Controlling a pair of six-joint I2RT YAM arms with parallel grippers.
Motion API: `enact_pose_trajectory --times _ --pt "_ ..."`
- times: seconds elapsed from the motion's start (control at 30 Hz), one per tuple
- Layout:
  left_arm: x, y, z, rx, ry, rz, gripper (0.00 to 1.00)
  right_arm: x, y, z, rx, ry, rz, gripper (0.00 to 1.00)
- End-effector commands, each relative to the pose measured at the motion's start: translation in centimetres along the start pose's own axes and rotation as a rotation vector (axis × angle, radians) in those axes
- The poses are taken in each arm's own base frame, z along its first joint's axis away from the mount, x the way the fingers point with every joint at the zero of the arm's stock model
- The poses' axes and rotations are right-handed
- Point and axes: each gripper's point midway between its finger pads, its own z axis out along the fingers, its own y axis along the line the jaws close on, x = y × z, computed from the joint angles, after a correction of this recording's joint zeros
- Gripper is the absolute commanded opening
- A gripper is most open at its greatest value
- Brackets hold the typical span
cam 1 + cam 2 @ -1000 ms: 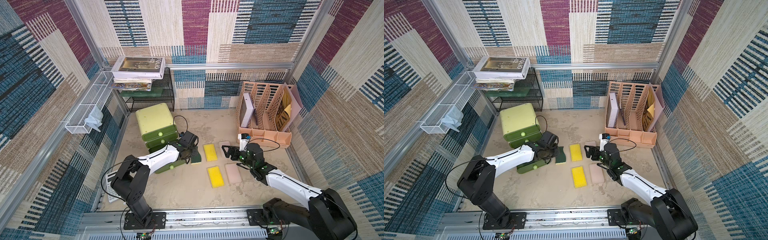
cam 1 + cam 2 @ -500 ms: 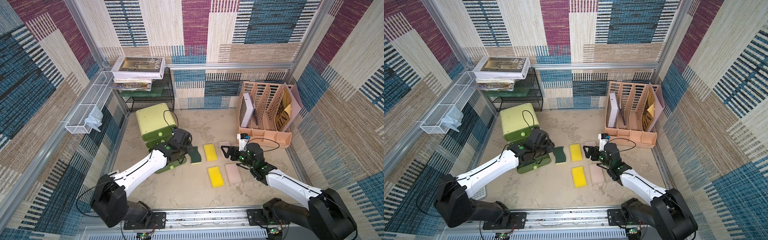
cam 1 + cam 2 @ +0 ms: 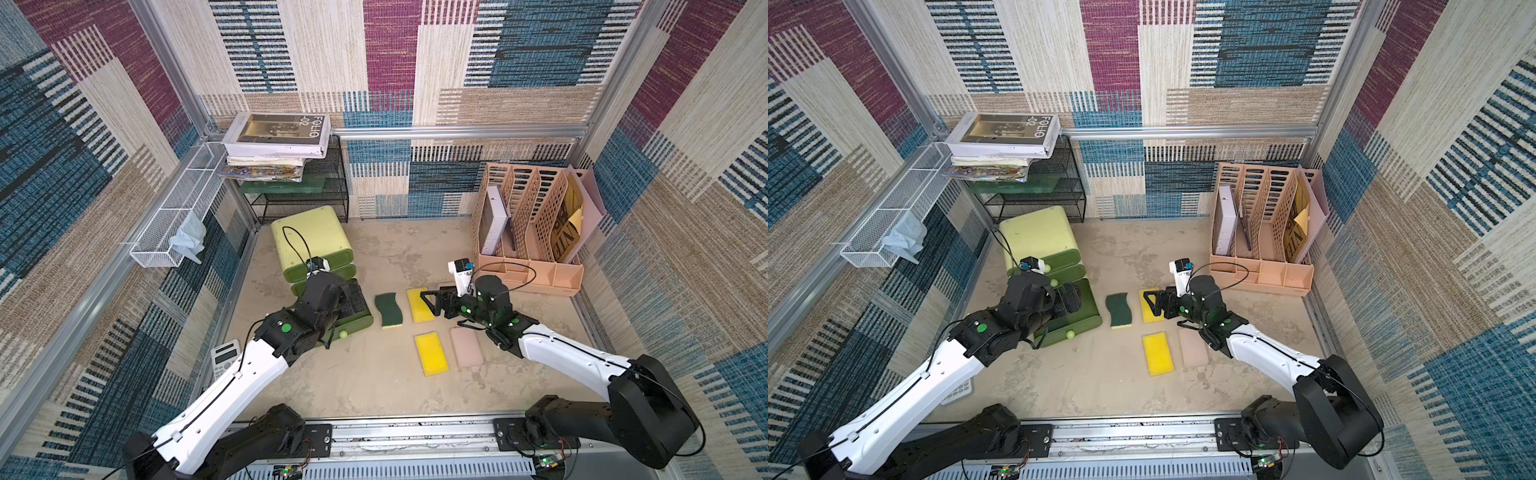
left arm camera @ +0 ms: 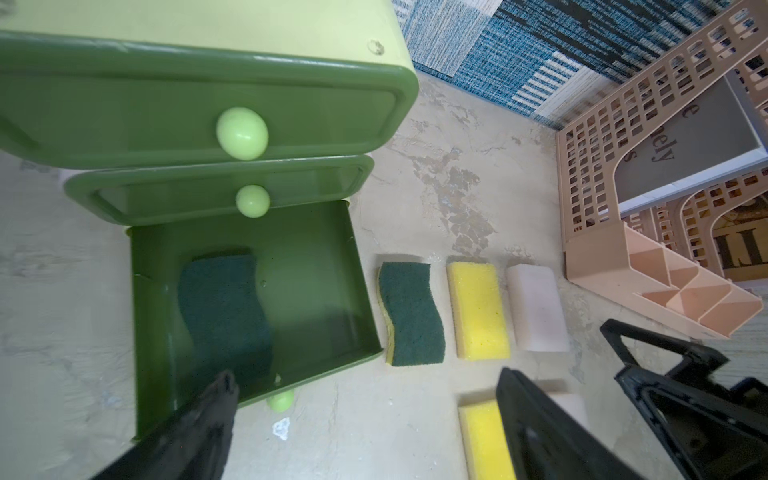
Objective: Take the sponge out of the drawer
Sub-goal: Place the sponge at the center of the board.
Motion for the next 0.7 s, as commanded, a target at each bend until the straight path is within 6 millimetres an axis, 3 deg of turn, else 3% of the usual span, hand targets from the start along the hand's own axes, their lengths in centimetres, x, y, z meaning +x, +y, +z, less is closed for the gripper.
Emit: enact_pose_trajectory --times 0.0,0.33,0.67 --pt "-0.3 1.3 -1.5 -0.03 -0.016 0.118 1.0 0.9 2.2 1.1 -0.042 0.084 -0.091 0.88" --pt "-1.0 1.0 -6.9 0.134 -0.149 0.343 1.0 2.7 8.9 5.8 -0.129 0.232 -0.19 0.86" --pt "-1.1 3.3 -9.6 0.13 -0.29 0.352 1.0 5.5 14.1 10.5 -0.188 0.366 -0.23 0.82"
